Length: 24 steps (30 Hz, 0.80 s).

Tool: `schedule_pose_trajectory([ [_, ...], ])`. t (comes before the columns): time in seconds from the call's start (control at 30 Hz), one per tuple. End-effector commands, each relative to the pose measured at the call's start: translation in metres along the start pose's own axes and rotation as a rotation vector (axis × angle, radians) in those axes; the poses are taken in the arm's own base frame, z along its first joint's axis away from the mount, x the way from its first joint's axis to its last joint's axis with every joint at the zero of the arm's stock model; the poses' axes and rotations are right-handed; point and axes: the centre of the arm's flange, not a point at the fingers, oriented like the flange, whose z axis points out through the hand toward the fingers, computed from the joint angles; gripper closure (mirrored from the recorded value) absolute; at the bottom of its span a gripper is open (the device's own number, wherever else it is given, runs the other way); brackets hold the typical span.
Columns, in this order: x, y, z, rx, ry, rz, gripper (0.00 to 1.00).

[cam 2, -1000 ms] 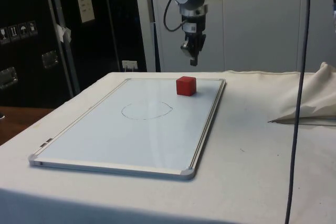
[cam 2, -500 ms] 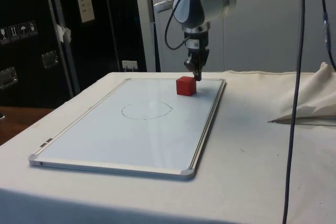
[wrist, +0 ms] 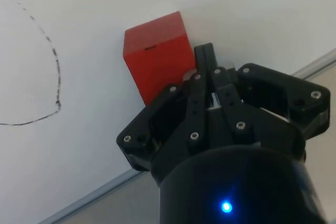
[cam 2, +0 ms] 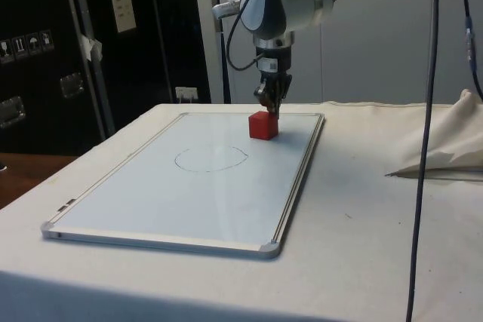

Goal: Push the cube into the marked area.

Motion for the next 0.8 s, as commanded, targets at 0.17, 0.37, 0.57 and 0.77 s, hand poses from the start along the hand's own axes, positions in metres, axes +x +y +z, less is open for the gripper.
schedule_pose_trajectory([
  [0.17, -0.004, -0.014, -0.006, 0.049, 0.008, 0.011, 1.00],
  [0.37, -0.006, -0.020, -0.008, 0.080, -0.001, 0.025, 1.00],
  [0.57, -0.007, -0.029, -0.010, 0.118, -0.007, 0.038, 1.00],
  [0.77, -0.006, -0.036, -0.011, 0.146, -0.011, 0.045, 1.00],
])
